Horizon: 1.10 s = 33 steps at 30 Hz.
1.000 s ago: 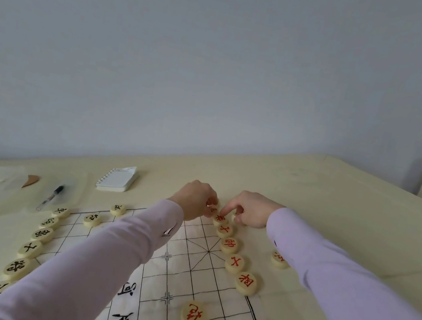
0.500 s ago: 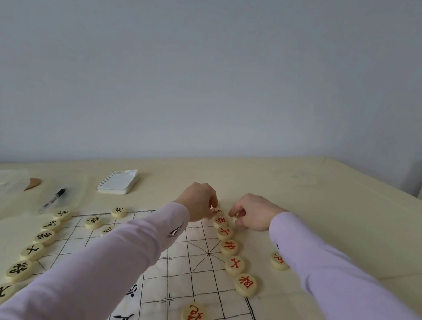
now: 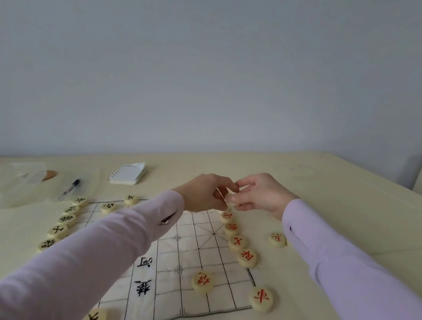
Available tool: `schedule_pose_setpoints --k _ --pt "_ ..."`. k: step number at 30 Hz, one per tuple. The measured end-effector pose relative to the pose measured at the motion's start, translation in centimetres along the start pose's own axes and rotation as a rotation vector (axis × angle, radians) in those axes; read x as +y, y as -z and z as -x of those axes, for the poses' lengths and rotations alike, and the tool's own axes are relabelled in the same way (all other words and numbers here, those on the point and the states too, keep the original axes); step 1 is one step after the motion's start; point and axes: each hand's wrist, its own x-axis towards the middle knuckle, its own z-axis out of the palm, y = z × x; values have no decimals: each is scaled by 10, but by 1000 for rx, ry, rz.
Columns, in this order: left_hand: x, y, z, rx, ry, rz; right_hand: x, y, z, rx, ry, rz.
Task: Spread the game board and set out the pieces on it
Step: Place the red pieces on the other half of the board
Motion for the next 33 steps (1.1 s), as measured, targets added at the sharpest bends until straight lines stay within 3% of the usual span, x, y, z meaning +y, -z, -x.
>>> schedule_pose_setpoints --k 5,9,16,33 --pt "14 0 25 -2 -69 157 -7 -1 27 -55 -24 -125" --pt "21 -2 40 -16 -103 193 -9 3 44 -134 -33 -13" --pt "32 -7 58 -211 -104 127 -4 5 78 -217 -105 267" --pt "35 -25 81 -194 -33 86 23 -22 106 77 -114 704"
